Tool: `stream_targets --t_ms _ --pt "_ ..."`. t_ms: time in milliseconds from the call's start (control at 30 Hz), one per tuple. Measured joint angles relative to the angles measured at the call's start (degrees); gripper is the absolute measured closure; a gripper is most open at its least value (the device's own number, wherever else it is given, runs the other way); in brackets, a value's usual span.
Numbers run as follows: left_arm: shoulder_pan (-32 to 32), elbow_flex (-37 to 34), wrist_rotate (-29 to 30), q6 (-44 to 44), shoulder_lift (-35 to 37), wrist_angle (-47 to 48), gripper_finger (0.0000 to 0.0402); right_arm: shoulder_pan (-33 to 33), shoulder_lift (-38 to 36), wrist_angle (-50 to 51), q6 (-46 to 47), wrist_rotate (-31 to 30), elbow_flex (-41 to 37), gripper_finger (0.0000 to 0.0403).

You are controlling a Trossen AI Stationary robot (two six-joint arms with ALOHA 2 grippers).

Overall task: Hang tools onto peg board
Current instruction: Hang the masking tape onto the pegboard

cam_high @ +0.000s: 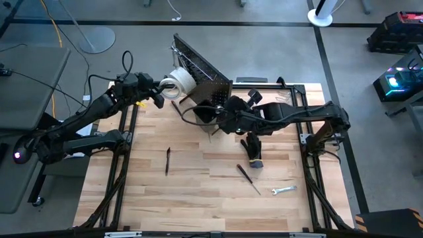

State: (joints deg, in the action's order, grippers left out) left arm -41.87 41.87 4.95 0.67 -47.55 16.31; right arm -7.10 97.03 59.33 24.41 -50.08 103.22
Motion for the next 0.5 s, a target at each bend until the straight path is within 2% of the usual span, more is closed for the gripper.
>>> stream_targets --t_ms 233,367,500 --pt "-0.02 0.0 0.07 0.01 0.0 0.0 0.032 -2.0 -1.9 -0.87 3.86 7.83 0.0 0.0403" --pt "-0.02 0.01 0.09 0.21 -0.02 0.01 0.032 -3.99 -1.9 -0.66 9.51 8.66 0.0 0.0402" --pt "-0.02 0.0 0.17 4.52 -0.02 -0.18 0.032 -4.9 -1.9 0.04 12.99 8.54 0.0 0.0392"
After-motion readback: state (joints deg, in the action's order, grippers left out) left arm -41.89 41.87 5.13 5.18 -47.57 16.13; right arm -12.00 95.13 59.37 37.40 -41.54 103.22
